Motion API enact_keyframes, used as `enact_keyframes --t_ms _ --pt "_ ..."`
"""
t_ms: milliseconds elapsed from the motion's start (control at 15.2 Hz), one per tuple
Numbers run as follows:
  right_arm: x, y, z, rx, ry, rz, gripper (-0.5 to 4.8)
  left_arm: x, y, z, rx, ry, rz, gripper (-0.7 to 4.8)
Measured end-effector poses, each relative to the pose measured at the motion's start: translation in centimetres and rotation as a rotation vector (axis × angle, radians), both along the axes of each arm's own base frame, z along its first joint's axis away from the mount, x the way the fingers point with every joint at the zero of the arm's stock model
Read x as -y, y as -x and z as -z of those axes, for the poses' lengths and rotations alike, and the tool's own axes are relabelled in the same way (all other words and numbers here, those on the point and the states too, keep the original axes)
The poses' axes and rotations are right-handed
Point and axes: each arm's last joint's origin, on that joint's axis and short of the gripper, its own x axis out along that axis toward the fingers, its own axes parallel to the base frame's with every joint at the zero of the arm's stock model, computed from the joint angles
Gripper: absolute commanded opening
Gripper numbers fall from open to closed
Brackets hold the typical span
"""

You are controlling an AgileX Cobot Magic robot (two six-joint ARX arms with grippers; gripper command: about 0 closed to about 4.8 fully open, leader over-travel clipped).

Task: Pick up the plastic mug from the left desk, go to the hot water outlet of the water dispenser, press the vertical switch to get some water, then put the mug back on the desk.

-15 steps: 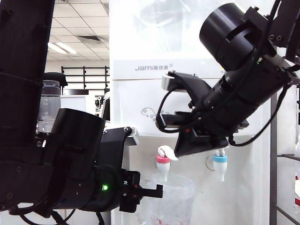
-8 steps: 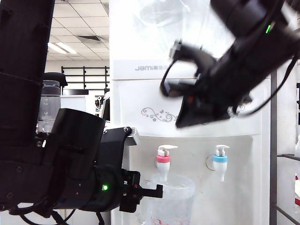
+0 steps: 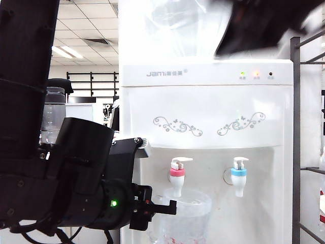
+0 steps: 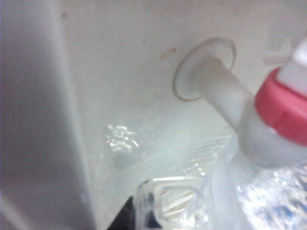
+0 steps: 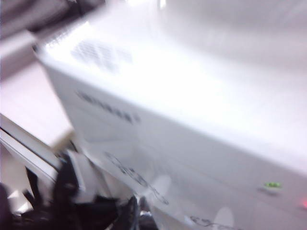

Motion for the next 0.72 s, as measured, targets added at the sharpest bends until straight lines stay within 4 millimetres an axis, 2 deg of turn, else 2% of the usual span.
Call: enact_keyframes --t_ms 132,395,593,725 --pt "1.7 2.1 -2.0 0.056 -0.047 -0.001 -0.06 0.0 0.0 0.0 -0.001 0.0 -0.001 -0.06" --pt "5.3 6.5 -4.4 0.143 -0.12 -0.018 -0.06 0.0 0.0 0.0 -0.001 0.001 -0.001 -0.06" --pt "7.1 8.8 -5.1 0.231 -0.133 -0.047 -0.05 0.0 0.0 0.0 0.0 0.0 0.0 -0.06" --pt "7.7 9.9 -5.1 0.265 -0.153 -0.133 -0.05 0.0 0.0 0.0 0.0 0.0 0.0 -0.06"
